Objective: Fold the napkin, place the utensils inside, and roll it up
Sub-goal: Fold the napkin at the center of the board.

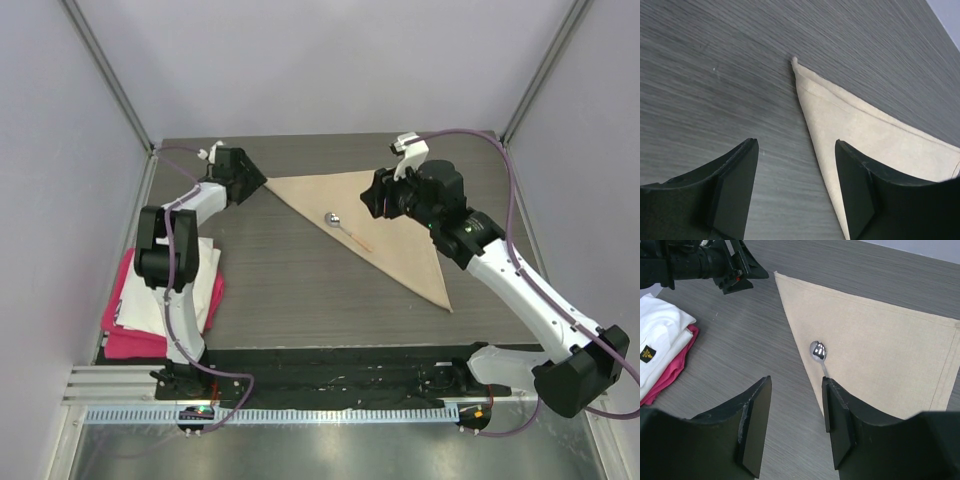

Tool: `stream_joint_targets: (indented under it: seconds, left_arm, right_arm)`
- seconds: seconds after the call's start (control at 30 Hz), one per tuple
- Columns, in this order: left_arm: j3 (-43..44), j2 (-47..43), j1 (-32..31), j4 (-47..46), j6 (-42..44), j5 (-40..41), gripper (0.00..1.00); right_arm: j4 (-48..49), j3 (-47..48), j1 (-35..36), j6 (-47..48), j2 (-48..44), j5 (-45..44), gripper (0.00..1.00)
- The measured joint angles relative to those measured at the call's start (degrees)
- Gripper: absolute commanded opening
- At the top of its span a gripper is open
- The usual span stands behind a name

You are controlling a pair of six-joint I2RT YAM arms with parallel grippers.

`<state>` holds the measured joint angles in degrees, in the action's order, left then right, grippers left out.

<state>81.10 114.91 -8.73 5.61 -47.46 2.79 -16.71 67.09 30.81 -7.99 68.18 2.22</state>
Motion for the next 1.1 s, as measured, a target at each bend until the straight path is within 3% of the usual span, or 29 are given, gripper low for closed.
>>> stream_joint_targets:
  seconds: [0.33,0.6,1.1]
  left_arm:
    - [3.89,8.72,1.05,-3.85,-3.26,-2.01,0.59]
    - [4.83,10.40,1.49,-6.29,-4.68,-3.48,0.46]
    - [6.64,12.92,1.66,-8.41,-5.14,-4.79,0.38]
  right_arm:
    - [0.46,-0.35,0.00,-1.03,0.02,-0.28,0.54]
    - [0.42,-0.35,0.00,-1.29,1.88,-0.17,0.55]
    - [0.39,-0.35,0.00,-1.51,2.32,-0.15,0.57]
